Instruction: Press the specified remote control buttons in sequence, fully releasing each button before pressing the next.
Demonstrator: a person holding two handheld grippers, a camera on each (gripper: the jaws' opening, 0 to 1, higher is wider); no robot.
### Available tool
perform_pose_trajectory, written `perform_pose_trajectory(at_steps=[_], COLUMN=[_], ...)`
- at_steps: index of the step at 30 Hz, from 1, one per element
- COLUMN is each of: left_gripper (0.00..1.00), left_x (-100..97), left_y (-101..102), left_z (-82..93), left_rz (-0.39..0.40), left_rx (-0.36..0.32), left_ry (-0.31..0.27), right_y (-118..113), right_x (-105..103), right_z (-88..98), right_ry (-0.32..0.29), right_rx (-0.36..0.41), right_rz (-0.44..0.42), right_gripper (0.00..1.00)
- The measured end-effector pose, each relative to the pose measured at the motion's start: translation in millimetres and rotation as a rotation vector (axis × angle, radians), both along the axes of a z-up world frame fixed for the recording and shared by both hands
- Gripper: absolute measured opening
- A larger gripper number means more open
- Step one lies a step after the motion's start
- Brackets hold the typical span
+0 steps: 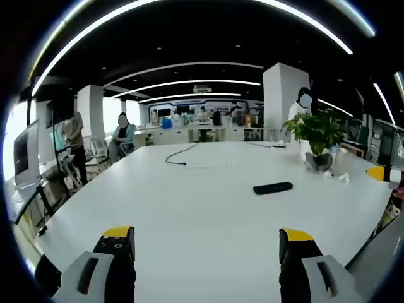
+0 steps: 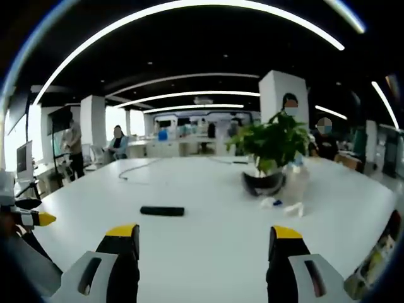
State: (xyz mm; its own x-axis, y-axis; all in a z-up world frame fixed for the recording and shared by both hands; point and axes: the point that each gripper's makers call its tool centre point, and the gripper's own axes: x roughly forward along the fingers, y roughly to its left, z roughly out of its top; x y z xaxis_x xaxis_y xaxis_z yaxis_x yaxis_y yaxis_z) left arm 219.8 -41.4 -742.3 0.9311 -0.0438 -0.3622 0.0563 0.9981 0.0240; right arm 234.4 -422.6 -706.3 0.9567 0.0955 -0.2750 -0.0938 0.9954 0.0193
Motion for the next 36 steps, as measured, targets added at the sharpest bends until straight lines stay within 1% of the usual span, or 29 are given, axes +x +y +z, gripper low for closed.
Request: perform_pose_trajectory(at_steps=[13, 33, 36], left_gripper=[0.97, 0.95, 0.95], left_x=[-0.5, -0.6, -0.6], left_y=[-1.5, -2.9, -3.7], left_z=[-3.3, -9.4, -9.6], left_rz=[-0.006, -0.014, -0.017], left_rx=[0.004, 0.007, 0.001], left_ry=[0.021, 0.054, 0.056], right_y=[2.9, 1.9, 2.3], right_x=[-0.1, 0.4, 0.5], right_z=[-3.3, -8.4, -10.0], right_ry=[0.017, 0.039, 0.046], right_rx=[-0.003, -0.024, -0.027], right_rz=[0.016, 0.012, 0.014], right_gripper=[0.8, 0.78, 0.76])
